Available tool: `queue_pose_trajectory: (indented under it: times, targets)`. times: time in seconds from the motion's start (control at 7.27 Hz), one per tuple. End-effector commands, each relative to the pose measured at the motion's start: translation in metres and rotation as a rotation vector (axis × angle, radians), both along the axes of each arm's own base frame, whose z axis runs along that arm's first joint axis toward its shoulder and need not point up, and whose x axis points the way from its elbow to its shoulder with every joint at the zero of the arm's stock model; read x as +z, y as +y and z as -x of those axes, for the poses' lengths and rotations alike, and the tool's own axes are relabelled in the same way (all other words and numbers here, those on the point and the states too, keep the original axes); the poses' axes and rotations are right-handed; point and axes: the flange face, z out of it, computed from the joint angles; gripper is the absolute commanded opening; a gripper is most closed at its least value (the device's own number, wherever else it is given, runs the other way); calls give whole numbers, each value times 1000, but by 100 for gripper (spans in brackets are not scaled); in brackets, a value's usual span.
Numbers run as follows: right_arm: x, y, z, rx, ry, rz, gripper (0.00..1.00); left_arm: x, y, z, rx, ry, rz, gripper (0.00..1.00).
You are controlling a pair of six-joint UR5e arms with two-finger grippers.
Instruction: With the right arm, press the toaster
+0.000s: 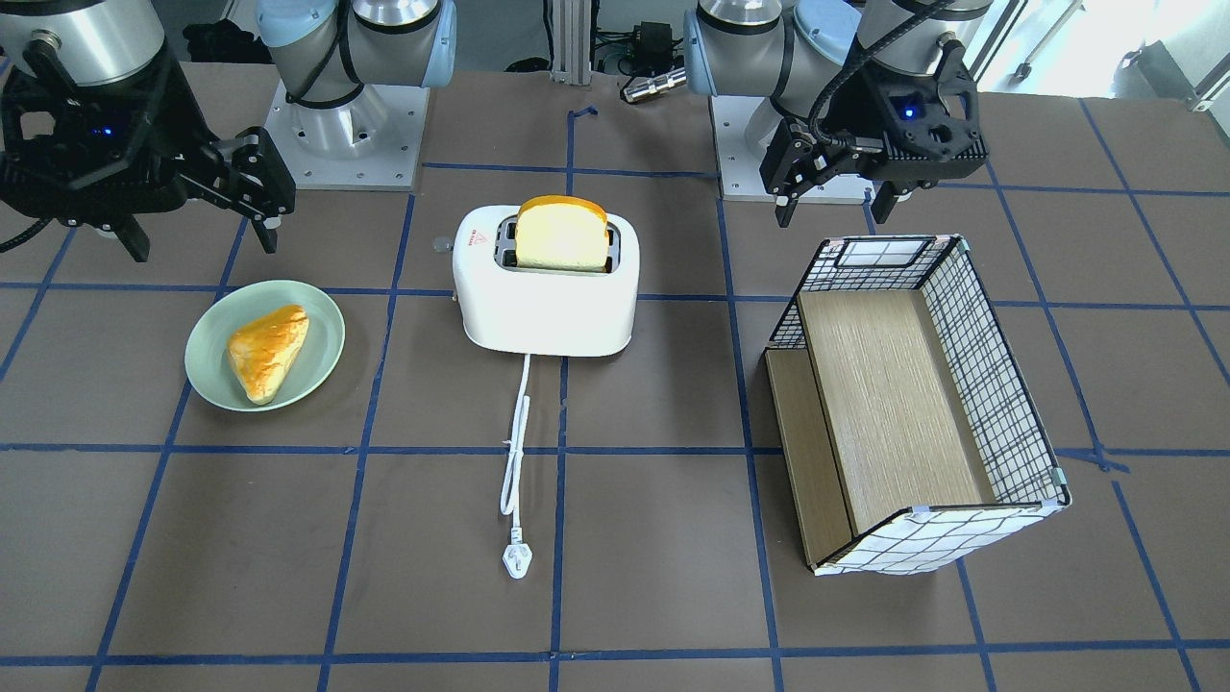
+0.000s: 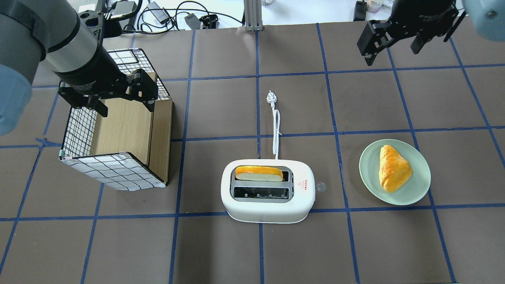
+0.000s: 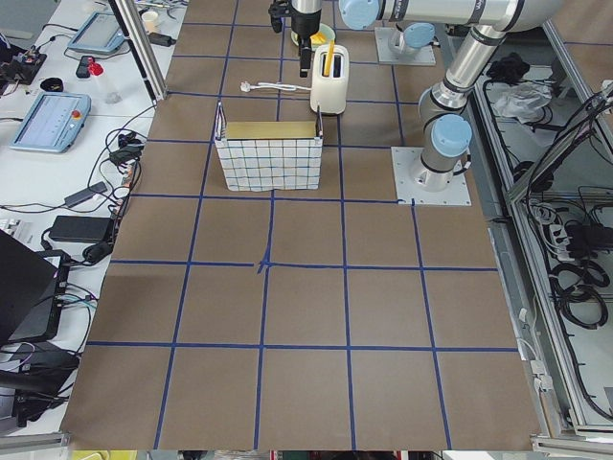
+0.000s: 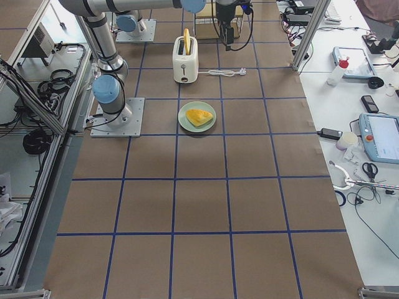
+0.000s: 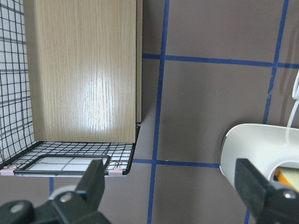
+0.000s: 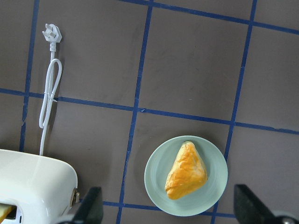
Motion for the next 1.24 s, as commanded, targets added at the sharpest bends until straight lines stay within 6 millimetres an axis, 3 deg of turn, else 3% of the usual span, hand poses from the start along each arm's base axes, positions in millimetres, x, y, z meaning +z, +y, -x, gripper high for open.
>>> queue_pose_trajectory:
  times: [0.0,0.14,0.41,0.55,0.69,1.1]
  targets:
    - [8,-8,-4,-112,-81,-49,100,0,0,0,0,0,0,100]
    - [8,-8,-8,-188,-125,-51,100,0,0,0,0,0,0,100]
    - [6,-9,-11,-133,-124,-45,99,0,0,0,0,0,0,100]
    - [-7,-12,-10,-131,-121,-32,96,0,0,0,0,0,0,100]
    - [-15,-18,-10,-134,-118,42,100,0,0,0,0,0,0,100]
    - [-15,-20,-2,-135,-72,67,100,0,0,0,0,0,1,100]
